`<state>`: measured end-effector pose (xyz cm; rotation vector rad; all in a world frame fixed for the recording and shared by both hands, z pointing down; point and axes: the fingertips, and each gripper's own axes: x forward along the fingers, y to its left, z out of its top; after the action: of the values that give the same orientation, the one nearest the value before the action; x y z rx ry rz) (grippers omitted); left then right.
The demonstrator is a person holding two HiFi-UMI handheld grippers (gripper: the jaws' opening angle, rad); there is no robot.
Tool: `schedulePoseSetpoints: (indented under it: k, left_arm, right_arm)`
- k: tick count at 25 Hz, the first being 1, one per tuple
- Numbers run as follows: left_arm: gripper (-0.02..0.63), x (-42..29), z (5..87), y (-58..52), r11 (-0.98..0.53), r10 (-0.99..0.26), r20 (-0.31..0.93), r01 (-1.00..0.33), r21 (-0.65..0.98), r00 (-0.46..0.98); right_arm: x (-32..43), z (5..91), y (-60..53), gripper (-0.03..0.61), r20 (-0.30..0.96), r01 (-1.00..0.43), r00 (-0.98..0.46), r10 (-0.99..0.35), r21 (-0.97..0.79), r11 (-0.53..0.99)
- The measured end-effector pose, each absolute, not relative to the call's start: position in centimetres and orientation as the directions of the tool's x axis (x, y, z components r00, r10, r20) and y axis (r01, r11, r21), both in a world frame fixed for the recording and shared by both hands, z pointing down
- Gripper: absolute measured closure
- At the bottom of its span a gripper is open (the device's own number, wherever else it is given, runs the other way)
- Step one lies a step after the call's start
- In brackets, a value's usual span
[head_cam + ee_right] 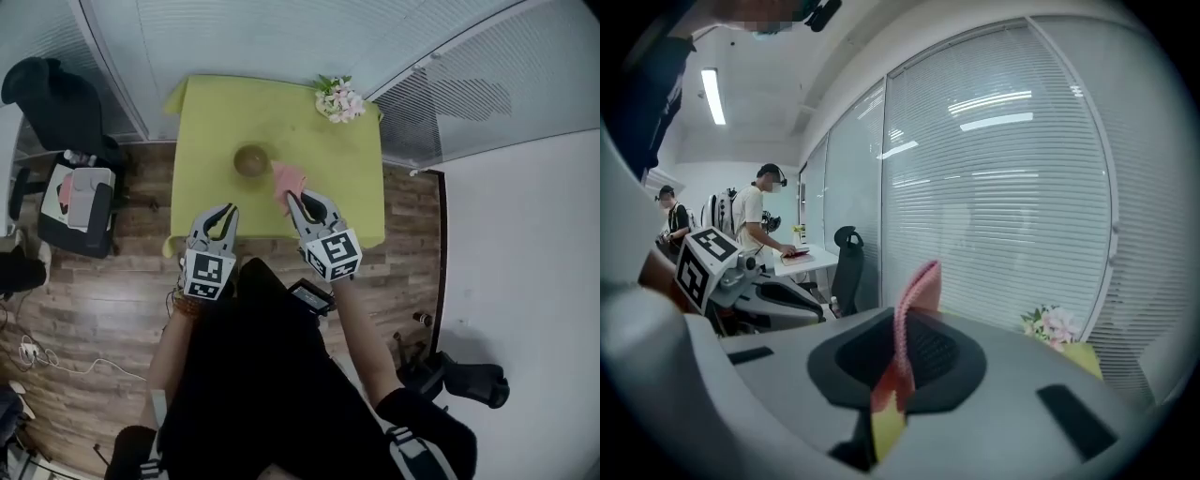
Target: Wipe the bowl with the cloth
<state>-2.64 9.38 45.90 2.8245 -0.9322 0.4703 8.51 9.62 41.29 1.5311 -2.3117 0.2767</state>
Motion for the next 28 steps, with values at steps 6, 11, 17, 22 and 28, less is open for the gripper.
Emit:
schedulePoseSetpoints:
  k: [6,11,17,22,28]
  left_arm:
    - [0.578,-0.7,48.7,4.3,-0.789,-0.555,0.439,-0.615,-0.009,0.706]
    - [0.578,1.5,50.7,0.6,-0.782,-0.548,0.513,-0.622,-0.036,0.660]
    - [0.547,4.0,53.6,-2.3,-0.781,-0.529,0.589,-0.622,-0.055,0.612]
    - [0.480,5.1,56.1,-2.9,-0.790,-0.495,0.645,-0.611,-0.053,0.583]
    - [0.349,4.5,59.8,-2.7,-0.811,-0.433,0.709,-0.584,-0.037,0.557]
  right_arm:
    - [11.7,43.7,2.5,0.565,0.427,-0.908,-0.377,-0.822,0.003,0.418]
    - [14.1,47.2,-2.6,0.565,0.456,-0.877,-0.443,-0.772,-0.043,0.478]
    - [14.1,53.4,-5.6,0.565,0.564,-0.778,-0.532,-0.631,-0.033,0.627]
    - [13.7,57.1,-6.0,0.565,0.665,-0.680,-0.544,-0.511,0.008,0.733]
    - [13.0,60.5,-6.5,0.565,0.752,-0.589,-0.495,-0.435,0.079,0.805]
